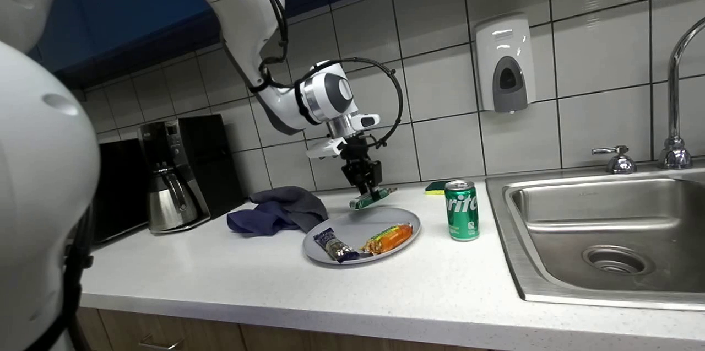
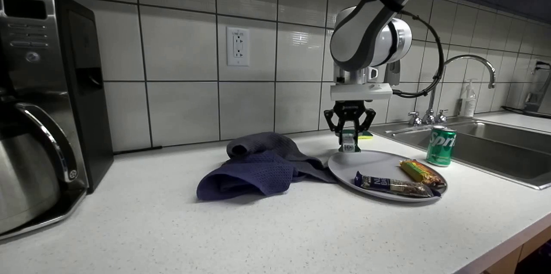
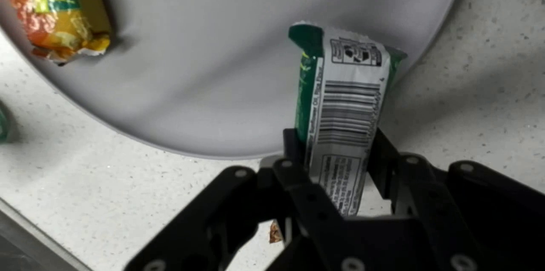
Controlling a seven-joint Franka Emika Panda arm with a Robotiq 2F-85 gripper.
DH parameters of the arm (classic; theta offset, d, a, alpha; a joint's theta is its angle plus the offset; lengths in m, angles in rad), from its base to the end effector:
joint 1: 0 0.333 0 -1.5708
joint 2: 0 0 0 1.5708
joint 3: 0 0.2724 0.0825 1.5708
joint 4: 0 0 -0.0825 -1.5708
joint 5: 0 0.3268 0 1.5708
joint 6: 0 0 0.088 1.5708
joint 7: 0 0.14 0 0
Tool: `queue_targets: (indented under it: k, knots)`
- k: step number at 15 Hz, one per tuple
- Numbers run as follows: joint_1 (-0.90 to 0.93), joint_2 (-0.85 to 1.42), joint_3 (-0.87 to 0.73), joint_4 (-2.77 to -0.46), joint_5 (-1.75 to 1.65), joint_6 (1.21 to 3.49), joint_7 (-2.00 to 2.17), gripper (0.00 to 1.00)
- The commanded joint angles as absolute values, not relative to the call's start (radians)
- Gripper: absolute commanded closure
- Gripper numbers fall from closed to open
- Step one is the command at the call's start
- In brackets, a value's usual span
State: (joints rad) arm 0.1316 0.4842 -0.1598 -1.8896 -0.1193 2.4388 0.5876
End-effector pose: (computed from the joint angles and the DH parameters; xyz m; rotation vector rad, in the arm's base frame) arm 0.5836 -0.0165 0.2276 2.9124 -0.7539 0.1629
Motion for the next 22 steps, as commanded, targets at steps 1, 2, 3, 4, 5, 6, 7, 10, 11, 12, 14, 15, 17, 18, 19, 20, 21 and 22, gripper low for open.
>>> queue_targets:
  k: [1, 2, 3, 4, 5, 6, 7, 10, 11, 12, 14, 15, 17, 18, 19, 20, 21, 22]
  knots:
    - [0.139, 0.404, -0.162, -2.007, -0.151, 2.486, 0.573, 0.83]
    - [0.139, 0.401, -0.162, -2.021, -0.153, 2.494, 0.574, 0.83]
    - [0.139, 0.398, -0.162, -2.035, -0.155, 2.501, 0.574, 0.83]
    - [0.138, 0.397, -0.161, -2.047, -0.156, 2.506, 0.572, 0.83]
    - [0.138, 0.396, -0.16, -2.057, -0.155, 2.51, 0.571, 0.83]
    - [0.139, 0.398, -0.16, -2.067, -0.156, 2.513, 0.57, 0.83]
    - [0.139, 0.399, -0.16, -2.074, -0.156, 2.515, 0.568, 0.83]
    - [0.143, 0.395, -0.163, -2.095, -0.163, 2.53, 0.565, 0.83]
    - [0.143, 0.394, -0.163, -2.097, -0.166, 2.53, 0.563, 0.73]
    - [0.144, 0.39, -0.165, -2.099, -0.173, 2.532, 0.561, 0.33]
    - [0.138, 0.381, -0.16, -2.102, -0.173, 2.525, 0.547, 0.27]
    - [0.136, 0.375, -0.159, -2.105, -0.173, 2.523, 0.539, 0.19]
    - [0.125, 0.357, -0.145, -2.117, -0.156, 2.514, 0.497, 0.05]
    - [0.123, 0.348, -0.142, -2.124, -0.153, 2.514, 0.479, 0.01]
    - [0.123, 0.335, -0.141, -2.133, -0.153, 2.513, 0.466, 0.0]
    - [0.12, 0.317, -0.137, -2.149, -0.151, 2.514, 0.451, 0.0]
    - [0.126, 0.295, -0.141, -2.17, -0.162, 2.517, 0.453, 0.0]
    - [0.128, 0.276, -0.14, -2.188, -0.166, 2.517, 0.451, 0.0]
